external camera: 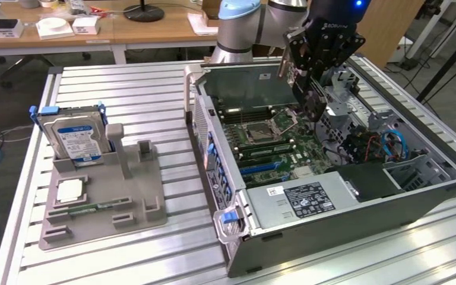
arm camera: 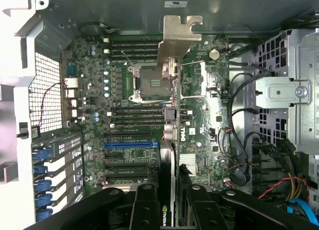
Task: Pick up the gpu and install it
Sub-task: 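Pick up the gpu and move the gpu toward the slot, then insert the gpu into the slot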
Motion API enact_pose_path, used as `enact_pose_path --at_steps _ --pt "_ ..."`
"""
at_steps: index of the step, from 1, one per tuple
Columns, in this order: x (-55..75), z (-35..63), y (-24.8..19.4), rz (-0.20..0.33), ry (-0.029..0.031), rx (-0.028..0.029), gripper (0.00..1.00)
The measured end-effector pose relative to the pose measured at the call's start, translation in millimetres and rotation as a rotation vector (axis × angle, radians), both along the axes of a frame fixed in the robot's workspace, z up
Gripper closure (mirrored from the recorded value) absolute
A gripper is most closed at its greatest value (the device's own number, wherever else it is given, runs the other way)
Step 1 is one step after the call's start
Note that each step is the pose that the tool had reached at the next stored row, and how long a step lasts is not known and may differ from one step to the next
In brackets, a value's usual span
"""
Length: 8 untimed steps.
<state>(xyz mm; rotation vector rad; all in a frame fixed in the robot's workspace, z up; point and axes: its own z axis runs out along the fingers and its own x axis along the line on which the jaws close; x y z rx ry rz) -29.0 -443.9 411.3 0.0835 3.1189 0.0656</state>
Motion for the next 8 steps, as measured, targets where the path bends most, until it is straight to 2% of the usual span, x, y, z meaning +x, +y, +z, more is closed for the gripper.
enact_pose_path --at_steps 8 --pt "0.0 0.0 0.0 0.000 0.0000 -0.0001 0.74"
